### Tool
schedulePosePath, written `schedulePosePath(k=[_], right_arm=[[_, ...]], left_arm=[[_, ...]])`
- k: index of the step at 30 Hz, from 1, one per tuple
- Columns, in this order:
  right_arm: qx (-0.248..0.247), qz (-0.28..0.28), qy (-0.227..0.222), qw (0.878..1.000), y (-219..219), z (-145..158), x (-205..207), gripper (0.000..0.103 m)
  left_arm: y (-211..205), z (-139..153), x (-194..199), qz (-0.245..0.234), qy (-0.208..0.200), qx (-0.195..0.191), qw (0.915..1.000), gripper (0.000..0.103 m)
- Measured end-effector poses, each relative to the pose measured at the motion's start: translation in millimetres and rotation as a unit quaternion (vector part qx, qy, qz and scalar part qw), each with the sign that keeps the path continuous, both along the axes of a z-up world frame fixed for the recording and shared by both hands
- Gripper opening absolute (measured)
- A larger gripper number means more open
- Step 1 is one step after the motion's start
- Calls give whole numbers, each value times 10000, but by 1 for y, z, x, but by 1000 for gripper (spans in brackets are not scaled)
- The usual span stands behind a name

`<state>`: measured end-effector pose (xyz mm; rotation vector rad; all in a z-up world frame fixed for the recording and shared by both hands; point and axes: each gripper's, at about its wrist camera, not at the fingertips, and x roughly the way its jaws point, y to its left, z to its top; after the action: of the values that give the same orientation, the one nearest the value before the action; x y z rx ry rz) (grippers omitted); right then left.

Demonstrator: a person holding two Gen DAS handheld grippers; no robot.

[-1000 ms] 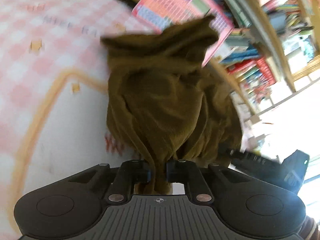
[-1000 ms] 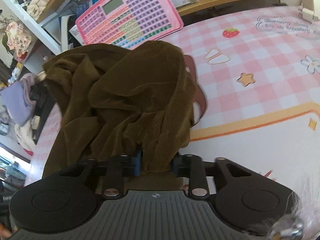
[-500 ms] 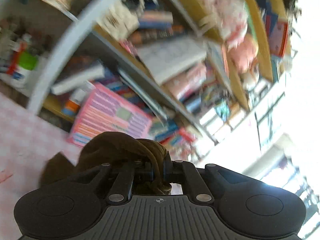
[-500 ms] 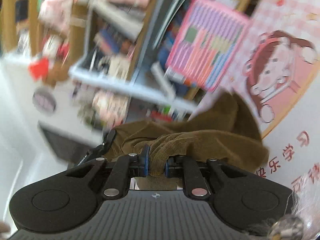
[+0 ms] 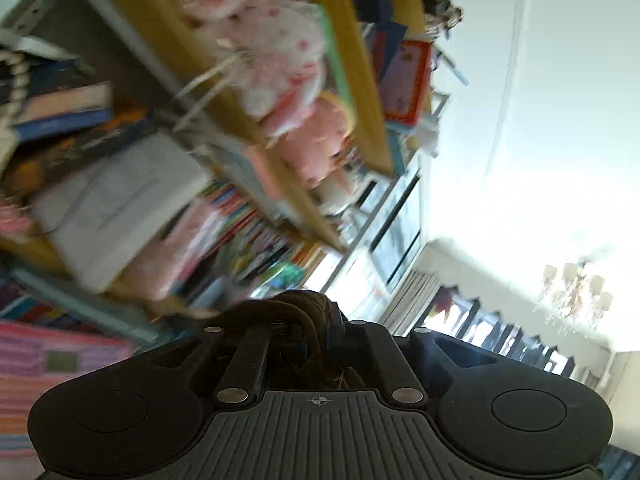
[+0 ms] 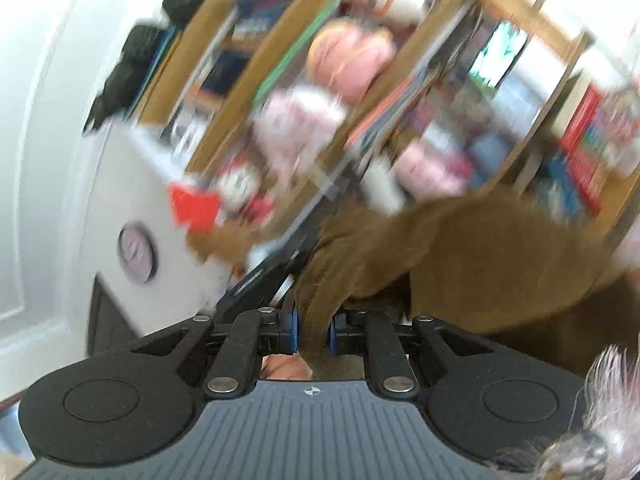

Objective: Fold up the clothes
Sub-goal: 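Lift the garment with both tools and shake it open in the air, then lower the garment onto the mat and open both tools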

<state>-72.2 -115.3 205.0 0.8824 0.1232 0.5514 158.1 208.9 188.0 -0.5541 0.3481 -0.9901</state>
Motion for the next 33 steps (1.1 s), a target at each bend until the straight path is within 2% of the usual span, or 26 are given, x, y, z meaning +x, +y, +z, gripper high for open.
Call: schedulePosePath(k=[1,4,6,9,12,13,14,17,19,20,21,22,23,24,26,28,30,33], right_arm=[[-26,220,195,9996,13,-9,5,12],[-236,784,1423,9864,55,-69,36,12],[-246,1106,2474,9623,80,-131,59,12],[-344,1314,3908,9104,114,-224,84,12],[-203,1583,4295,8888,141,-259,98,12],[-156,1672,4422,8811,150,-270,103,12],[-112,1759,4539,8735,159,-281,108,12],[-90,1892,4439,8758,184,-283,123,12],[-105,2011,4414,8744,199,-283,127,13],[-179,2099,4404,8728,206,-280,128,16],[-260,2190,4394,8708,213,-277,128,25],[-483,2326,4422,8649,219,-273,127,40],[-700,2458,4443,8586,224,-269,125,44],[-789,2549,4413,8568,223,-267,122,45],[-964,2725,4348,8528,220,-262,116,46],[-982,2792,4215,8572,204,-254,107,46],[-1060,2705,4042,8673,183,-242,93,46],[-1069,2163,3915,8880,141,-230,74,46]], left_arm=[[9,-24,3,67,235,292,9993,6],[35,-94,14,269,938,1162,9884,7],[51,-143,19,415,1423,1734,9736,6],[65,-221,16,728,2235,2498,9393,6],[77,-247,10,990,2455,2748,9243,7],[81,-253,8,1078,2510,2777,9210,7],[86,-249,10,1172,2510,2718,9216,7],[97,-234,23,1523,2391,2673,9210,14],[106,-226,25,1763,2349,2706,9168,25],[113,-223,23,1906,2342,2753,9127,32],[121,-220,21,2014,2344,2787,9093,33],[127,-220,18,2065,2359,2799,9074,34],[132,-219,13,2140,2354,2816,9052,36],[138,-218,7,2236,2340,2822,9031,45],[150,-217,-10,2482,2295,2736,9005,51],[162,-221,-26,2562,2387,2358,9065,51],[173,-229,-39,2625,2584,1851,9111,51],[173,-247,-46,2706,2987,1211,9071,56]])
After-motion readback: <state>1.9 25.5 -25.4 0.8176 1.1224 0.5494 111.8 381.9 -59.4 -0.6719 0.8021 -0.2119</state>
